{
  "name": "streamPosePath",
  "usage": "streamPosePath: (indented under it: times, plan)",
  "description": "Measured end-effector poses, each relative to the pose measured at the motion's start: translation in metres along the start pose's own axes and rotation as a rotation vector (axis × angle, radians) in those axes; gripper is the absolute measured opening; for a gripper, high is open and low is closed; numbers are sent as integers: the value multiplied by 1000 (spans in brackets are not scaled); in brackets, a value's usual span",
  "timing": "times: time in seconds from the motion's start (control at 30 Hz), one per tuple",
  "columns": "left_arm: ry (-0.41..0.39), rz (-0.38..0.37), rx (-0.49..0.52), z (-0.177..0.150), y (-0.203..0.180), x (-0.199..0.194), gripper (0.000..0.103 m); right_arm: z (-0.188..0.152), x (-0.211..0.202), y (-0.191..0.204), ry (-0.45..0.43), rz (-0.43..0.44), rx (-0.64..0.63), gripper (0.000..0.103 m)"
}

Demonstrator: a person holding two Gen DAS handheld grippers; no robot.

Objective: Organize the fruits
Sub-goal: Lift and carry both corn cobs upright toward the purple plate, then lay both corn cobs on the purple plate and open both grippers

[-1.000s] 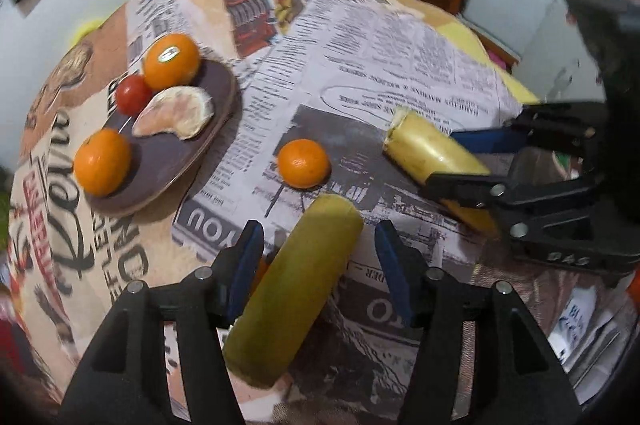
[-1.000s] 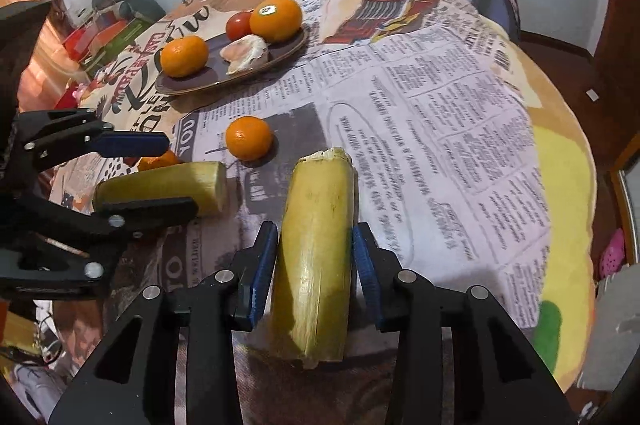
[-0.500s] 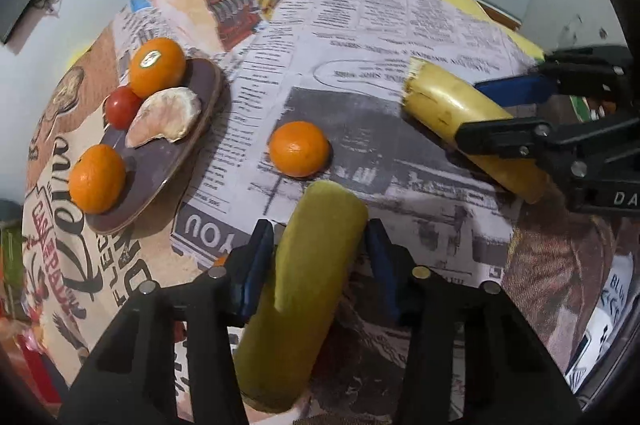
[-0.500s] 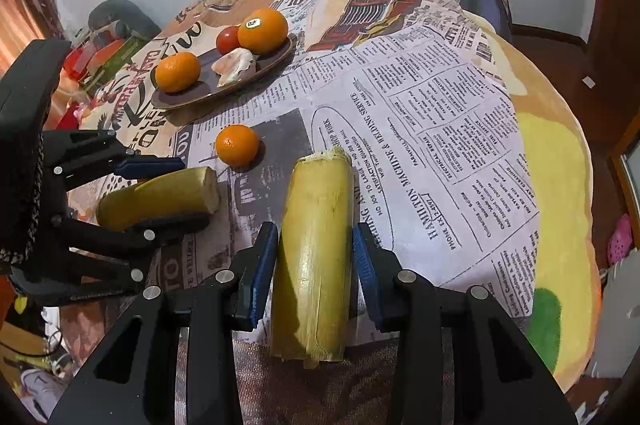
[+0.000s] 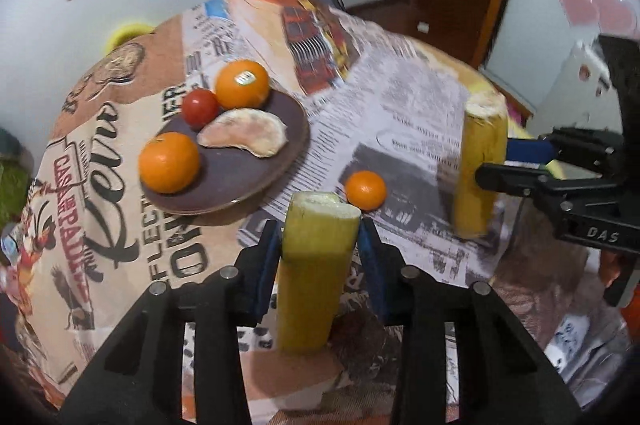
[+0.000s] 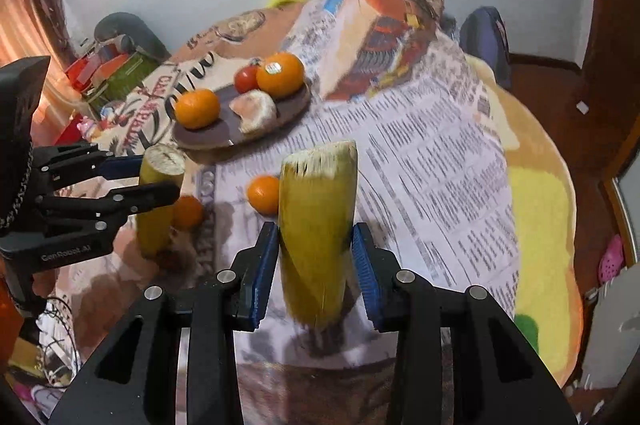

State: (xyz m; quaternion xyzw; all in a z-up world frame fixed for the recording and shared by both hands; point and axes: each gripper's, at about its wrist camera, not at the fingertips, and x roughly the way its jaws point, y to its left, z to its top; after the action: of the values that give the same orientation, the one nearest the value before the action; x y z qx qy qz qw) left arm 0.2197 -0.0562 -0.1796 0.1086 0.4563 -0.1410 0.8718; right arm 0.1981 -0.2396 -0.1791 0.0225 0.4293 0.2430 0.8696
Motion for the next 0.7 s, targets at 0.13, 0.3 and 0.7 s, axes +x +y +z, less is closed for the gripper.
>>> streamPosePath:
  times: [0.13,0.3,0.7]
  plan:
    - [-58,-22,-68,-1,18,-23,38,15,-7,17,-44,5,-26,34]
    - [-114,-26,-140,0,40,-39,37,35,-11,35,-91,17,-52,34]
    - [-197,-11,-245,16,85,-47,37,68,9,56,-114,32,-86,34]
